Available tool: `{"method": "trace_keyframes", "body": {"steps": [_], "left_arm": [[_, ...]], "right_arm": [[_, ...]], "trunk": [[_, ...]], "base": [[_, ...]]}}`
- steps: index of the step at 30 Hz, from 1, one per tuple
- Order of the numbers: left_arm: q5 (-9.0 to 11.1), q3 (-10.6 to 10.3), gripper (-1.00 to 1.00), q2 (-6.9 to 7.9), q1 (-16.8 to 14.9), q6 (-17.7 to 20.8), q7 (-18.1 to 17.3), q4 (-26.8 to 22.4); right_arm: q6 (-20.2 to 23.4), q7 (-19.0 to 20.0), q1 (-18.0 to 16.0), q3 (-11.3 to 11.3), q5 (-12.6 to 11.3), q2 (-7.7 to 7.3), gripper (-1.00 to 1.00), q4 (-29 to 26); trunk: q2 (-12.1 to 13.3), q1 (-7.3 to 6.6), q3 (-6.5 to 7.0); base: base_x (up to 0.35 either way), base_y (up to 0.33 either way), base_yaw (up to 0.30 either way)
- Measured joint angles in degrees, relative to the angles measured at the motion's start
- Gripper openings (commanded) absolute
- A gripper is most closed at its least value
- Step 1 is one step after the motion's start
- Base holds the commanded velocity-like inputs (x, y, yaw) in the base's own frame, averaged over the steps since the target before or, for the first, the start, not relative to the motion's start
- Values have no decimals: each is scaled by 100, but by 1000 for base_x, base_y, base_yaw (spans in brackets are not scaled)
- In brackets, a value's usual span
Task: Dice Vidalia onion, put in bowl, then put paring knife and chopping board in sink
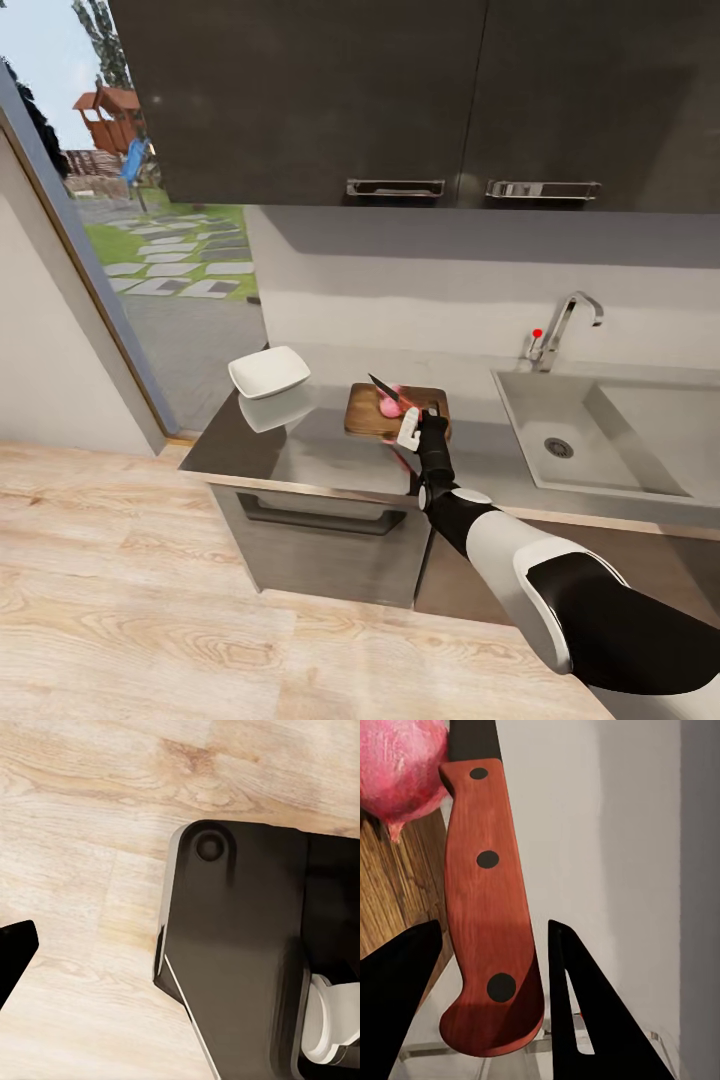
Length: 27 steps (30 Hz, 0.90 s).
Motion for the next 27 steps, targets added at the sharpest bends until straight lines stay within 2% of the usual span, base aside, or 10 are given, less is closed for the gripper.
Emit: {"method": "trace_keyframes", "body": {"steps": [27], "left_arm": [[0, 0, 100, 0, 0, -3, 0, 4]], "right_arm": [[0, 0, 0, -1, 0, 0, -100, 0]], "trunk": [[0, 0, 0]], "base": [[0, 0, 0]]}}
